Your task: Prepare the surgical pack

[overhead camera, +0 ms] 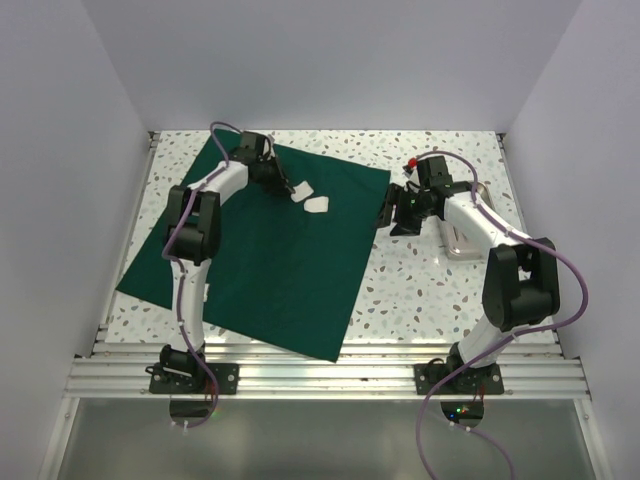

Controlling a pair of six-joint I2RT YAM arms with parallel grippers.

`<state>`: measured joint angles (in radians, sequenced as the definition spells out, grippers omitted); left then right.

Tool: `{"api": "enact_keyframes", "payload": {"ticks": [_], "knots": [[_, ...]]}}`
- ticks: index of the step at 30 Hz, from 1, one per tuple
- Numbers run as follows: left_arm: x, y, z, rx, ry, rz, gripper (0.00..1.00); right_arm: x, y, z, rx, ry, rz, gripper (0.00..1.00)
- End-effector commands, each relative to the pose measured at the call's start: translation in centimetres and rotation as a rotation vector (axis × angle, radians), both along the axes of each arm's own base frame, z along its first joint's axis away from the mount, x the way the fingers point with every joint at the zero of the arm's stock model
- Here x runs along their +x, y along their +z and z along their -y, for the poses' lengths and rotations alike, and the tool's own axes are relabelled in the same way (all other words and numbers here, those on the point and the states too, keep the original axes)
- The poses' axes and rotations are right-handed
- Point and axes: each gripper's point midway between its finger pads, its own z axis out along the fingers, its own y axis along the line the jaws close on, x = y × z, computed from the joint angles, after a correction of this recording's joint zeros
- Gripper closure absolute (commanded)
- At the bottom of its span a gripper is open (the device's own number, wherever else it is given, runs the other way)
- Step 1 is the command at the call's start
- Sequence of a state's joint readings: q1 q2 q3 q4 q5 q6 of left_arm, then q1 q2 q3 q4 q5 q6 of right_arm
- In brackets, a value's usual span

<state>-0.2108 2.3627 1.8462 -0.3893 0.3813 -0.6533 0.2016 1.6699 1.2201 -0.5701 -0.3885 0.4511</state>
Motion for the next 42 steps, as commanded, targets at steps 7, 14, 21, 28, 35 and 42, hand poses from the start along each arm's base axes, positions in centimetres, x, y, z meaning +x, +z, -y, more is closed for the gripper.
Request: {"api": "enact_keyframes", "payload": {"ticks": [7, 14, 21, 28, 35, 42], "knots": [[0.9, 5.7, 1.2, -0.040, -0.106, 0.138, 1.00, 0.3, 0.9, -0.2, 0.023, 0.015, 0.038, 0.39], [-1.0, 9.7, 3.1, -0.104, -0.275, 0.256, 1.00, 0.3, 0.8, -0.3, 0.025, 0.017, 0.034, 0.39], [-3.3, 12.4, 5.4, -0.196, -0.394, 0.333, 1.00, -0.3, 0.2, -0.4, 0.029, 0.020, 0.014, 0.40], [-4.5, 10.8, 7.3, -0.266, -0.452, 0.273, 1.00, -0.7, 0.0, -0.4, 0.030, 0.030, 0.002, 0.41], [-4.8, 7.7, 7.6, -0.300, -0.444, 0.154, 1.00, -1.0, -0.3, -0.3, 0.031, 0.031, -0.005, 0.42], [-4.7, 5.5, 7.5, -0.360, -0.399, 0.065, 1.00, -1.1, -0.4, -0.3, 0.025, 0.032, -0.006, 0.42]]}}
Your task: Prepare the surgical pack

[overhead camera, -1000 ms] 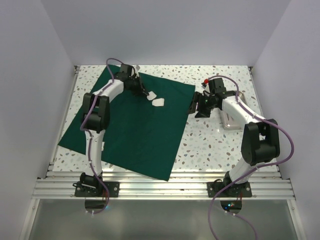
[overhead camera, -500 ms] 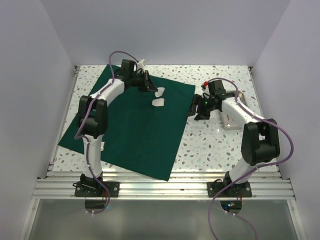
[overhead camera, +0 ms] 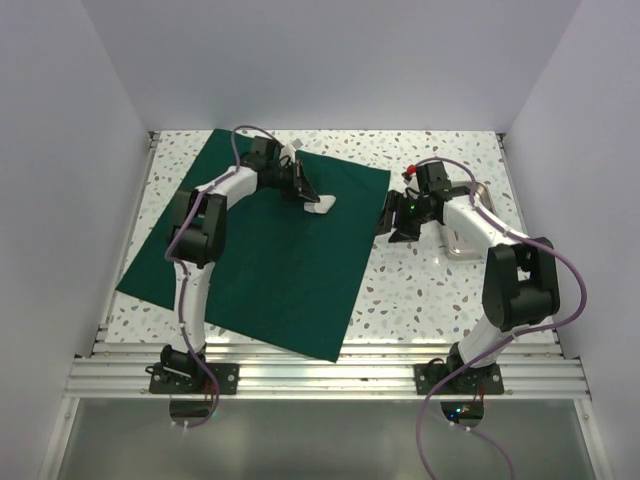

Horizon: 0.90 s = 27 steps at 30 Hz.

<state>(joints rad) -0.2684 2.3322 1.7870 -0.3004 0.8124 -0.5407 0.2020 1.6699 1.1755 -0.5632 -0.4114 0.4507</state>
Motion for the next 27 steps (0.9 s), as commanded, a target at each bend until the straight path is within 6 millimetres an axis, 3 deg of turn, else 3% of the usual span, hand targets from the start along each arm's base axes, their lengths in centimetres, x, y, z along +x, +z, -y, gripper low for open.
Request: {"api": "enact_keyframes", "payload": {"ticks": [1, 13, 24, 27], "knots": [[1.1, 1.4, -0.1, -0.064, 0.013, -0.006, 1.00, 0.2, 0.8, -0.1, 0.014, 0.020, 0.035, 0.42], [2.8, 0.1, -2.3, -0.022, 0.072, -0.024, 1.00, 0.2, 0.6, 0.0, 0.010, 0.017, 0.031, 0.42], [2.2, -1.6, -2.3, -0.009, 0.061, -0.075, 1.00, 0.4, 0.4, -0.1, 0.010, 0.016, 0.029, 0.43], [2.0, -1.1, -2.3, -0.019, 0.055, -0.069, 1.00, 0.5, 0.2, -0.1, 0.011, 0.015, 0.024, 0.43]]}}
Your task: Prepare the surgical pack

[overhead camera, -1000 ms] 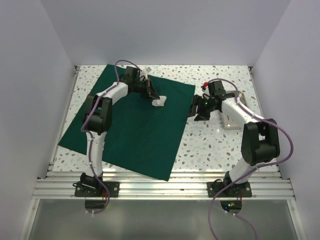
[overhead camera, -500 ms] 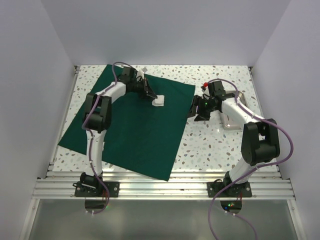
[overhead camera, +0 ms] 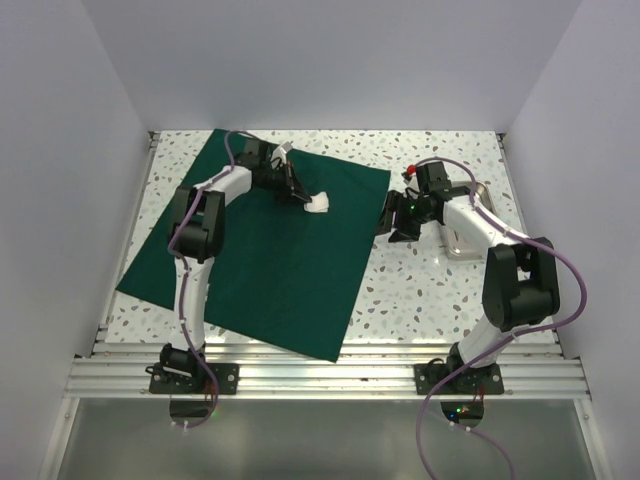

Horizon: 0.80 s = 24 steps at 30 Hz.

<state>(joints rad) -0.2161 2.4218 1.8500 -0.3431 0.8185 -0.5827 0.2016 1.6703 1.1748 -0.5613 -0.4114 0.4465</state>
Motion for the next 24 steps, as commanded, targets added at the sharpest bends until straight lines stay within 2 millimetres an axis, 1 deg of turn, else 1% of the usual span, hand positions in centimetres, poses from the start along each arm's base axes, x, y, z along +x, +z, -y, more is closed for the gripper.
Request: {"api": "enact_keyframes", "payload": {"ticks": [1, 2, 5, 7, 8, 11, 13, 16, 17, 19, 20, 21, 23, 24], "knots": [[0.7, 2.2, 0.2, -0.037, -0.012, 0.055, 1.00, 0.4, 0.3, -0.2, 0.014, 0.014, 0.019, 0.43], [0.7, 3.1, 0.4, -0.049, -0.014, 0.071, 1.00, 0.4, 0.2, -0.2, 0.014, 0.013, 0.019, 0.43], [0.4, 4.1, 0.5, -0.053, -0.022, 0.083, 1.00, 0.5, 0.3, -0.2, 0.016, 0.011, 0.022, 0.43], [0.0, 4.3, 0.5, -0.053, -0.026, 0.081, 1.00, 0.5, 0.3, -0.2, 0.015, 0.009, 0.021, 0.43], [-0.2, 5.0, 0.5, -0.057, -0.030, 0.094, 1.00, 0.5, 0.3, -0.3, 0.017, 0.010, 0.020, 0.43], [-0.9, 5.3, 0.6, -0.049, -0.045, 0.096, 1.00, 0.6, 0.4, -0.3, 0.018, 0.007, 0.020, 0.43], [-1.5, 4.7, 0.5, -0.042, -0.048, 0.073, 1.00, 0.7, 0.5, -0.3, 0.019, 0.006, 0.020, 0.43], [-1.7, 4.2, 0.4, -0.035, -0.053, 0.067, 1.00, 0.6, 0.5, -0.4, 0.019, 0.006, 0.017, 0.44], [-1.6, 3.8, 0.4, -0.028, -0.051, 0.063, 1.00, 0.6, 0.4, -0.4, 0.020, 0.007, 0.014, 0.44], [-1.1, 3.7, 0.4, -0.022, -0.049, 0.065, 1.00, 0.6, 0.5, -0.3, 0.018, 0.006, 0.017, 0.44], [-1.1, 3.0, 0.4, -0.019, -0.049, 0.051, 1.00, 0.6, 0.5, -0.3, 0.017, 0.007, 0.017, 0.44], [-0.6, 3.2, 0.5, -0.018, -0.046, 0.062, 1.00, 0.6, 0.5, -0.3, 0.017, 0.004, 0.016, 0.44], [-0.3, 2.4, 0.5, -0.012, -0.046, 0.052, 1.00, 0.5, 0.5, -0.3, 0.016, 0.008, 0.015, 0.44], [0.1, 2.6, 0.5, -0.011, -0.043, 0.061, 1.00, 0.5, 0.5, -0.2, 0.014, 0.007, 0.014, 0.44]]}}
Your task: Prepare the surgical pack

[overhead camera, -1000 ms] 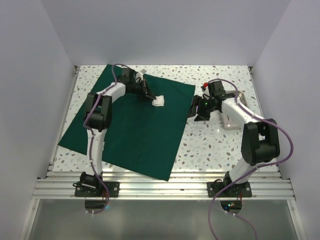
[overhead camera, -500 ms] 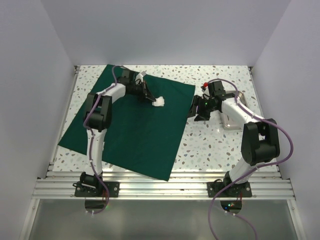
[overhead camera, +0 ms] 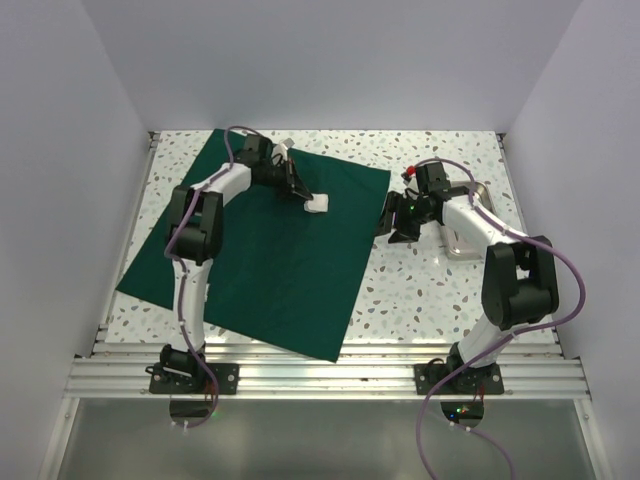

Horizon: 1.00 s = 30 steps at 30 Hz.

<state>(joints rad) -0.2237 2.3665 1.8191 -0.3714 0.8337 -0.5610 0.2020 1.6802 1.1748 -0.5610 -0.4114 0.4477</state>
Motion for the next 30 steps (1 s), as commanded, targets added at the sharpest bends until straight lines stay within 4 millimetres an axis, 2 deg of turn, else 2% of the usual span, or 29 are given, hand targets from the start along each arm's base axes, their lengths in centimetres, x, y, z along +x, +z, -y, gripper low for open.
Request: {"api": "enact_keyframes", "payload": {"ticks": [1, 5, 14, 23, 28, 29, 30], "knots": [[1.4, 0.7, 0.2, -0.005, -0.013, 0.049, 1.00, 0.4, 0.8, -0.2, 0.013, 0.009, 0.022, 0.44], [2.0, 0.4, 0.2, 0.000, -0.006, 0.054, 1.00, 0.3, 0.6, -0.1, 0.007, 0.010, 0.019, 0.44], [1.7, -0.9, 0.0, 0.010, -0.010, 0.028, 1.00, 0.6, 0.5, -0.2, 0.010, 0.013, 0.017, 0.44], [2.9, -0.7, -0.9, 0.015, 0.020, 0.039, 1.00, 0.5, 0.4, -0.2, 0.012, 0.009, 0.010, 0.44], [2.8, -1.1, -1.0, 0.012, 0.020, 0.024, 1.00, 0.5, 0.3, -0.2, 0.010, 0.010, 0.008, 0.44], [2.6, -1.4, -1.0, 0.014, 0.020, 0.017, 0.99, 0.5, 0.3, -0.3, 0.012, 0.012, 0.007, 0.44], [2.6, -1.4, -1.1, 0.016, 0.021, 0.014, 0.91, 0.5, 0.3, -0.3, 0.013, 0.013, 0.005, 0.44]]}}
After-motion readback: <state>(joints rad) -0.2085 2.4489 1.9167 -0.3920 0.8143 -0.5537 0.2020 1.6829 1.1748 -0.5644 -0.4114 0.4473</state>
